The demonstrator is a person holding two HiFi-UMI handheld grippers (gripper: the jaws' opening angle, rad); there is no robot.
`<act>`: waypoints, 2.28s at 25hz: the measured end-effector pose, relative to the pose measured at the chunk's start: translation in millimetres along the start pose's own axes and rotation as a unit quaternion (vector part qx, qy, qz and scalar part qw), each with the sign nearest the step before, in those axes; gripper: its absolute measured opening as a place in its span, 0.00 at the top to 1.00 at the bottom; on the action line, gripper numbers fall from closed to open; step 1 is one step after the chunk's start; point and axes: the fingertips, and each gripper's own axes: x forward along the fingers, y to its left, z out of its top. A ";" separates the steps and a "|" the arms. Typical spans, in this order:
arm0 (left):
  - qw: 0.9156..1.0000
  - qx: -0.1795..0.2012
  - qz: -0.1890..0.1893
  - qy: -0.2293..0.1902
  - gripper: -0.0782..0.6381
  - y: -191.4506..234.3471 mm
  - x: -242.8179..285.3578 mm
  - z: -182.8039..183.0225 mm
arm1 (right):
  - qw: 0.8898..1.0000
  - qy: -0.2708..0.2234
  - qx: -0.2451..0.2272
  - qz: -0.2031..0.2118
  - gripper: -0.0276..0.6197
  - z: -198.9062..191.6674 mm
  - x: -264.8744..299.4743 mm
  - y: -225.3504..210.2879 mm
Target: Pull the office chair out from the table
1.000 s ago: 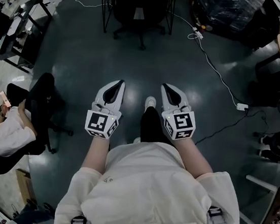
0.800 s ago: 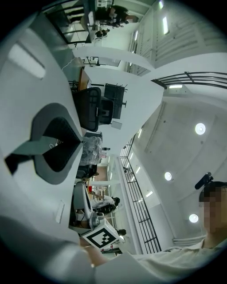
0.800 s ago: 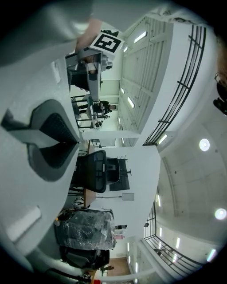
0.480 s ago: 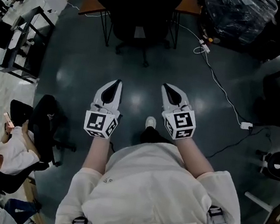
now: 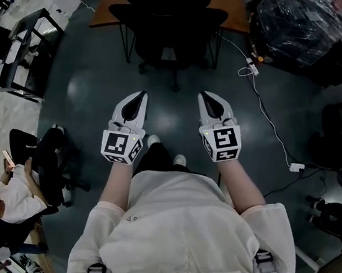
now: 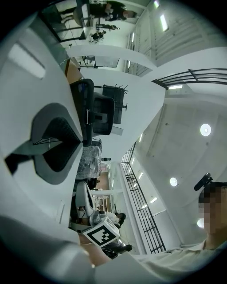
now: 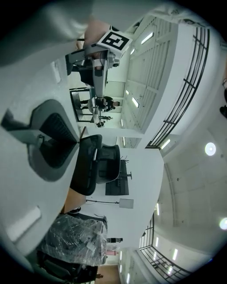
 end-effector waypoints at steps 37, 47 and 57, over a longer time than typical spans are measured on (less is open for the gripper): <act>0.914 0.400 -0.071 -0.013 0.55 203.9 271.7 132.0 | 0.897 -0.006 -0.429 -0.105 0.59 184.7 272.1 -125.5; 0.796 0.583 -0.148 0.072 0.48 196.7 310.6 118.2 | 0.862 0.068 -0.502 0.021 0.55 166.1 318.7 -124.1; 0.775 0.583 -0.219 0.112 0.70 190.7 320.1 95.8 | 0.797 0.120 -0.589 0.053 0.86 159.5 327.7 -125.0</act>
